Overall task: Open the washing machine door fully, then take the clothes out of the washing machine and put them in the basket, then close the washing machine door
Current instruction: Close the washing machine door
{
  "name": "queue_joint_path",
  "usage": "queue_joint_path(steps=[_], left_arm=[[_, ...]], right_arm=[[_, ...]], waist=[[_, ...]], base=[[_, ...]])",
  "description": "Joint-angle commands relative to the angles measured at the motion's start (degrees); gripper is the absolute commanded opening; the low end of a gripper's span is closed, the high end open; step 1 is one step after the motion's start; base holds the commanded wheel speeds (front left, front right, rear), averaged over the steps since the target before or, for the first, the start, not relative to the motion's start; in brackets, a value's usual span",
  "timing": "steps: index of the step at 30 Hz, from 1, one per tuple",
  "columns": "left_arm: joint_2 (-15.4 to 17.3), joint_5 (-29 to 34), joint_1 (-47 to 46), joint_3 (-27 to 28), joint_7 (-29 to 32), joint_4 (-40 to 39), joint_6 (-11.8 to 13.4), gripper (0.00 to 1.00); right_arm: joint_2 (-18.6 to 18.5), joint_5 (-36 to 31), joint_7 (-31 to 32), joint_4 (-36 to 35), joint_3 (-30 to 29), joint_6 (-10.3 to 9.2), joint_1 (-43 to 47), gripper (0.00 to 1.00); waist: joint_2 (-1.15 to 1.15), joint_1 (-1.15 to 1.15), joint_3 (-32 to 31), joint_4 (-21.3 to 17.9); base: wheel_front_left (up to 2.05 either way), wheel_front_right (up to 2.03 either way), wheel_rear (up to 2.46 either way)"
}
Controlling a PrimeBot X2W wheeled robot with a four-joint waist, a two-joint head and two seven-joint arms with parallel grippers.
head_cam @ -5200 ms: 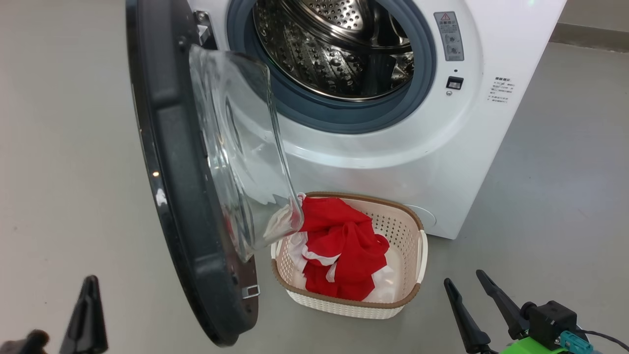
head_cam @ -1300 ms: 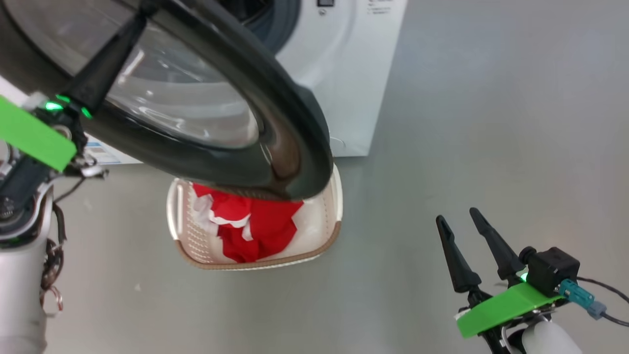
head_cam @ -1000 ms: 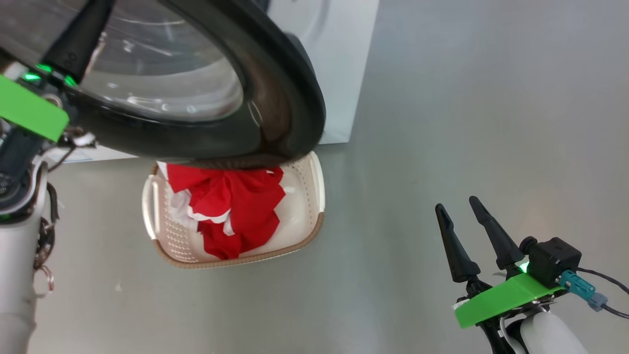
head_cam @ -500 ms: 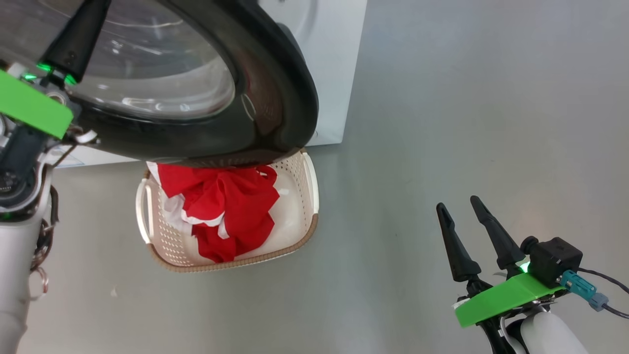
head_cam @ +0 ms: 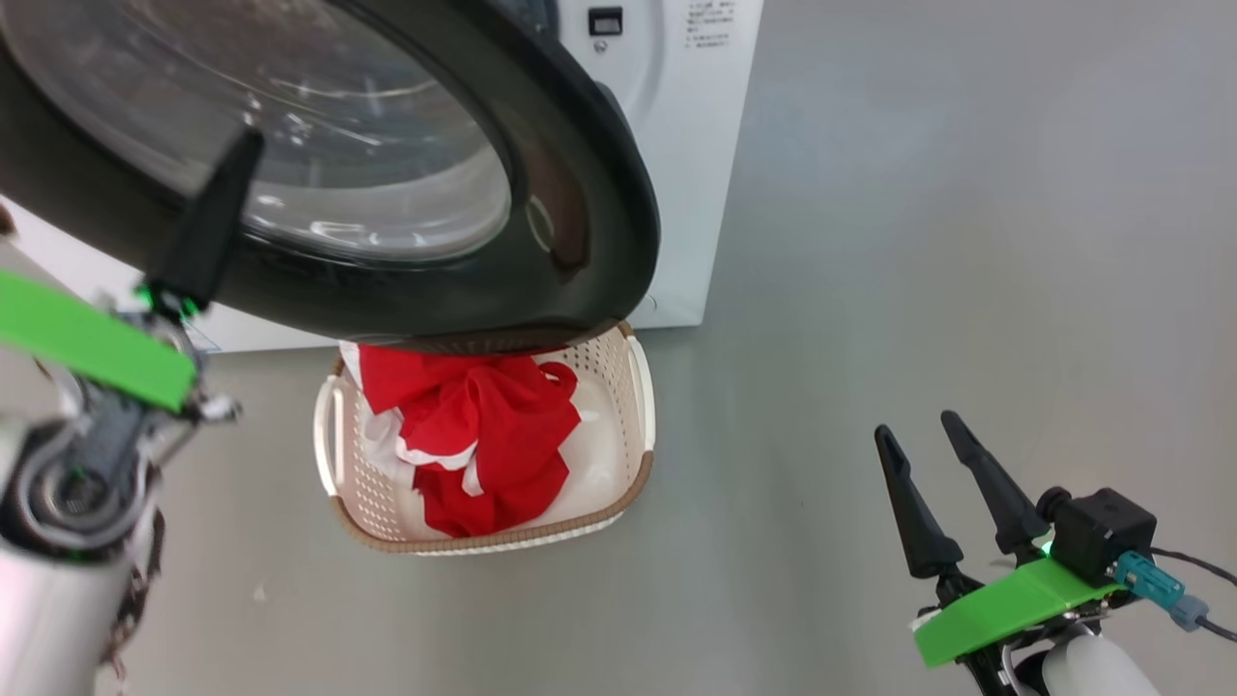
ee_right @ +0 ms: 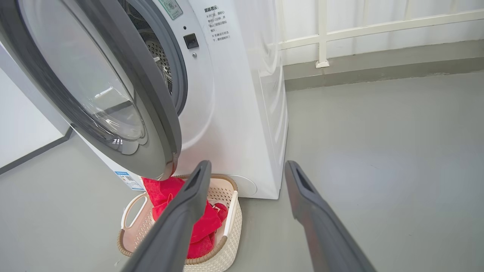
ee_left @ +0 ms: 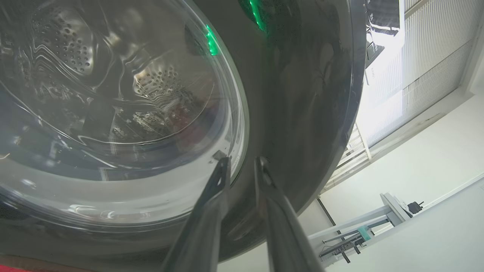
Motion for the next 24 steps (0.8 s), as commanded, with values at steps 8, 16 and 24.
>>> queue_joint_path(steps=[8,16,24], left_arm=[[3.6,-1.2,8.4,0.4,-4.9,-2.1,-0.4,0.87],[3.9,-3.0,16.1,0.2,-9.1,-2.4,-0.4,1.00],[4.5,-1.7,24.0,-1.5,-14.6,-0.8,-0.4,1.00]], right_arm=[[-1.0,-0.4,-0.4,-1.2,1.0,0.29,2.5,1.00],[-1.5,-0.4,-0.4,-1.2,0.6,0.29,4.1,1.00],[-1.8,-0.4,-0.4,-1.1,0.4,0.29,5.8,1.00]], waist=[[-0.01,0.00,-3.4,1.7],[-0.01,0.00,-5.0,2.3],[-0.01,0.00,-6.7,1.7]], base=[[0.00,0.00,0.00],[0.00,0.00,0.00],[0.00,0.00,0.00]])
